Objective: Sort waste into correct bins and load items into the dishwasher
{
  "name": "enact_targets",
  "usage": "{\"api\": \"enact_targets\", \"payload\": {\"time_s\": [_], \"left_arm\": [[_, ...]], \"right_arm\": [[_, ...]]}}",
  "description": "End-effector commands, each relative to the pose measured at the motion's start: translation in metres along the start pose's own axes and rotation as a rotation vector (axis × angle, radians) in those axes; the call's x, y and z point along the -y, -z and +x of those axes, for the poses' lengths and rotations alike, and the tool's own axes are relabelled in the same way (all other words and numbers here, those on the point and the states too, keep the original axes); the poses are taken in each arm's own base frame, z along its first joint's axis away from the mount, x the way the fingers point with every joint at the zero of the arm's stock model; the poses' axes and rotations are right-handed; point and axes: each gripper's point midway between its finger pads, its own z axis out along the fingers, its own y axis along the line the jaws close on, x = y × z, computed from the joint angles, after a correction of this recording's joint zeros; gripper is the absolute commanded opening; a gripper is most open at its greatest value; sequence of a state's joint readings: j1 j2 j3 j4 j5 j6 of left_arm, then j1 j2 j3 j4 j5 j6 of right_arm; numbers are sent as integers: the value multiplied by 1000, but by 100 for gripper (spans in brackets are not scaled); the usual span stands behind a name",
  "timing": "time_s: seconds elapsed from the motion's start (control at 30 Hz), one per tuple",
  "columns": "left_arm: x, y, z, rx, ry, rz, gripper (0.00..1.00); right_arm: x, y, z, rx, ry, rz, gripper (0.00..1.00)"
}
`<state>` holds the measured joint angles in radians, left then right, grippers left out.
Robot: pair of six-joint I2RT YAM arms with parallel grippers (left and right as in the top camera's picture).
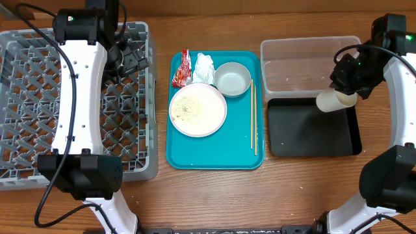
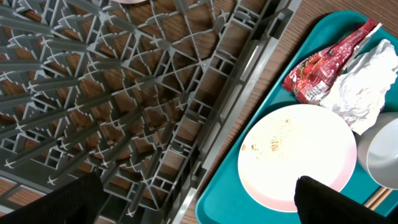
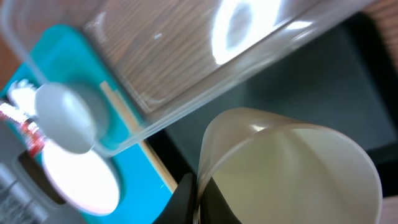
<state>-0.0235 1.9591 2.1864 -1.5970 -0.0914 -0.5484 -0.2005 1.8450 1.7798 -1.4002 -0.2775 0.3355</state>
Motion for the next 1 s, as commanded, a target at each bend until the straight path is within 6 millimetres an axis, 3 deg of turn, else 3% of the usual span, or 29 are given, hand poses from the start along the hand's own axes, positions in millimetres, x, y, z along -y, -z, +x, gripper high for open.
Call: {"api": "enact_targets", "payload": {"time_s": [0.0, 0.37, 0.8, 0.97], "left_arm": [[-6, -2, -4, 6, 24, -18, 100], [-6, -2, -4, 6, 24, -18, 100], [-6, -2, -4, 6, 24, -18, 100], [-6, -2, -4, 6, 24, -18, 100]], "right_arm": [[-34, 2, 15, -66, 107, -173, 4], [-68, -3, 32, -92, 208, -237, 4], [-74, -3, 33, -92, 216, -263, 4], [-99, 6, 38, -119, 234, -411, 4]]}}
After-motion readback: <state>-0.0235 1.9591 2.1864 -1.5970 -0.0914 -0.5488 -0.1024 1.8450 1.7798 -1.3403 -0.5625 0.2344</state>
